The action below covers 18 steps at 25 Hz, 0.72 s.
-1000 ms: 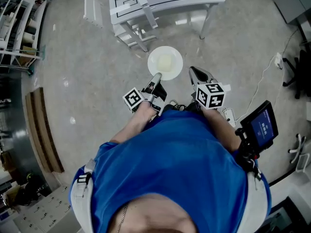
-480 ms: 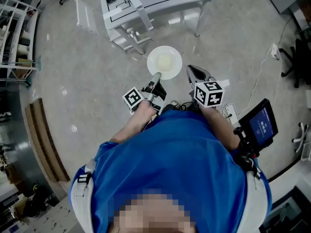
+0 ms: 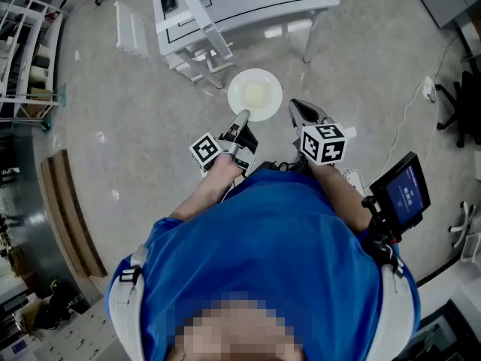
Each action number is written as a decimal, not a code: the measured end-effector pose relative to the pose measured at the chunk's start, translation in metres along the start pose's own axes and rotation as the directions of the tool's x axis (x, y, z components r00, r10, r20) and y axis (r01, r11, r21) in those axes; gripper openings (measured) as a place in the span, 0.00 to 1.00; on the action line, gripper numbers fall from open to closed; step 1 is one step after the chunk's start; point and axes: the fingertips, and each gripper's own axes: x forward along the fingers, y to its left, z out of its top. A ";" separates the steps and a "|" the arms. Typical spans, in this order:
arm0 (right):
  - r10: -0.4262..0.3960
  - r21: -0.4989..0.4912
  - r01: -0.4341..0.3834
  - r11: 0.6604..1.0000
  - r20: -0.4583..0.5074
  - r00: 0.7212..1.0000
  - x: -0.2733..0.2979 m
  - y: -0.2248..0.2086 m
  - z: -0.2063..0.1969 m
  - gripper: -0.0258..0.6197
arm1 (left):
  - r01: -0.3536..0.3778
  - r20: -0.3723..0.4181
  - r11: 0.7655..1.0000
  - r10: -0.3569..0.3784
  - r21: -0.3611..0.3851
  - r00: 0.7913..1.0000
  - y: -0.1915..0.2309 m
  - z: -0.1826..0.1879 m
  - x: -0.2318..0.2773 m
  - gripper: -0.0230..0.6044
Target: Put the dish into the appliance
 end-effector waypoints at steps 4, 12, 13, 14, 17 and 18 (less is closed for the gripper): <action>0.012 -0.009 -0.012 1.000 0.001 1.000 0.001 -0.001 0.000 0.04 | 0.005 0.009 1.000 -0.005 0.007 1.000 0.001 0.000 0.001 0.07; 0.063 -0.026 -0.064 0.998 -0.020 0.998 0.013 -0.062 0.042 0.04 | -0.011 0.062 1.000 0.011 0.009 0.998 -0.008 -0.010 0.072 0.07; 0.070 -0.028 -0.071 0.997 -0.025 0.997 0.014 -0.066 0.043 0.04 | -0.011 0.071 1.000 0.011 0.006 0.997 -0.009 -0.012 0.077 0.07; 0.077 -0.030 -0.078 0.997 -0.030 0.997 0.015 -0.071 0.045 0.04 | -0.011 0.080 1.000 0.010 0.002 0.997 -0.009 -0.013 0.082 0.07; 0.097 -0.037 -0.098 0.994 -0.045 0.994 0.018 -0.085 0.051 0.04 | -0.013 0.107 1.000 0.014 -0.007 0.994 -0.009 -0.017 0.097 0.07; 0.104 -0.040 -0.106 0.993 -0.050 0.993 0.019 -0.090 0.052 0.04 | -0.012 0.117 1.000 0.013 -0.010 0.993 -0.009 -0.018 0.102 0.07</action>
